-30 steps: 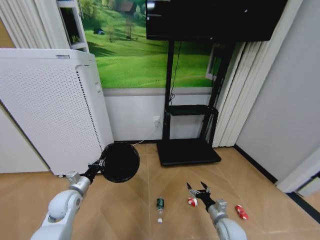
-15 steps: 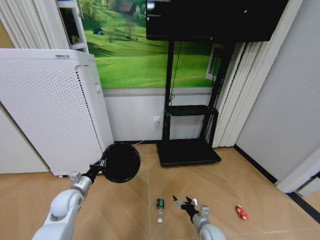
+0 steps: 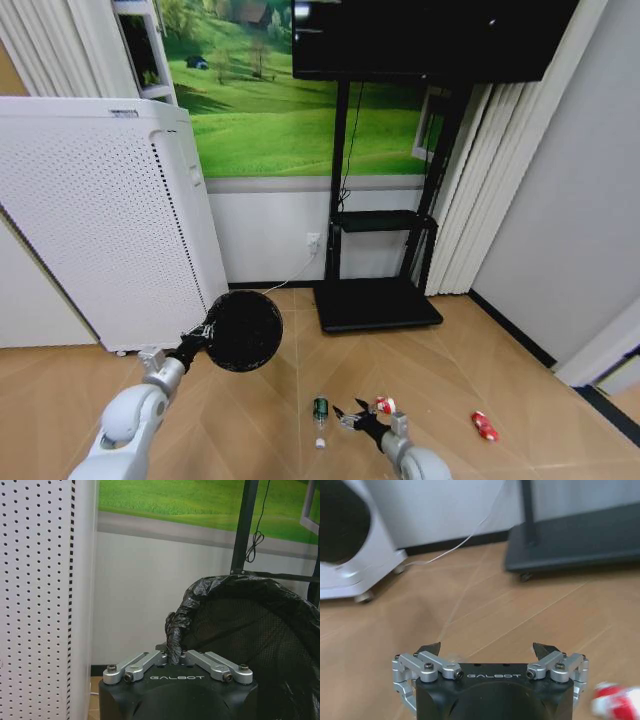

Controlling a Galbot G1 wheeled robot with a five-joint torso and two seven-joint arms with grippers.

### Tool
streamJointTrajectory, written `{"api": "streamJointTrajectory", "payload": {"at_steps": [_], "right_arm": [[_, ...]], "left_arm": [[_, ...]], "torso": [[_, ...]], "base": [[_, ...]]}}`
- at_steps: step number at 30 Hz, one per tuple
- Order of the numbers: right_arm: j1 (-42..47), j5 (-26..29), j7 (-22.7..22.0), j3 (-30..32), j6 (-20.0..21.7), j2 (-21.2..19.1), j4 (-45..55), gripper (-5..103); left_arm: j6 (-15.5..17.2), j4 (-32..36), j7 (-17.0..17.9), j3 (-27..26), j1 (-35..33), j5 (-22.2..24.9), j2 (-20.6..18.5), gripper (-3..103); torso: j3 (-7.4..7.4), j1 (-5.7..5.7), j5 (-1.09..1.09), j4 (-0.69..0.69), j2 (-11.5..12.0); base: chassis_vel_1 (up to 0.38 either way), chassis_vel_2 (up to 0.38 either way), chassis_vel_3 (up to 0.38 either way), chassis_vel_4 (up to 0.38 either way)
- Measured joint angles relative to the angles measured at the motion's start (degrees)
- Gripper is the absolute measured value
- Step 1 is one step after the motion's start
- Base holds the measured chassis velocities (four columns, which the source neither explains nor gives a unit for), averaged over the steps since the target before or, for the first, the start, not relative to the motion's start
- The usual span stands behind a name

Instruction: Pick up the trash bin and place the garbage on the floor into it.

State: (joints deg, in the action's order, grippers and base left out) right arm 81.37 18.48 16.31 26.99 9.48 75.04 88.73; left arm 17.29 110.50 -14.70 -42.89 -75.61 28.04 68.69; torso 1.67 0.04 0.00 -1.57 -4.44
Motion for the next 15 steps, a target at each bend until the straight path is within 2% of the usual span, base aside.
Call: {"api": "streamJointTrajectory", "payload": {"at_steps": [6, 15], "right_arm": [[1.1, -2.5, -2.7, 2.2, -0.6, -0.3, 3.0, 100], [2.3, -3.7, -3.0, 2.1, -1.2, 0.5, 3.6, 100]], "left_arm": [[0.1, 0.2, 0.0, 0.1, 0.3, 0.0, 0.2, 4], [0.3, 0.2, 0.1, 0.4, 0.4, 0.0, 0.1, 4]], "torso": [[0.00, 0.00, -0.01, 0.00, 0.0], [0.00, 0.00, 0.00, 0.00, 0.0]], "base": [[0.000, 0.000, 0.000, 0.000], [0.028, 0.038, -0.036, -0.031]]}}
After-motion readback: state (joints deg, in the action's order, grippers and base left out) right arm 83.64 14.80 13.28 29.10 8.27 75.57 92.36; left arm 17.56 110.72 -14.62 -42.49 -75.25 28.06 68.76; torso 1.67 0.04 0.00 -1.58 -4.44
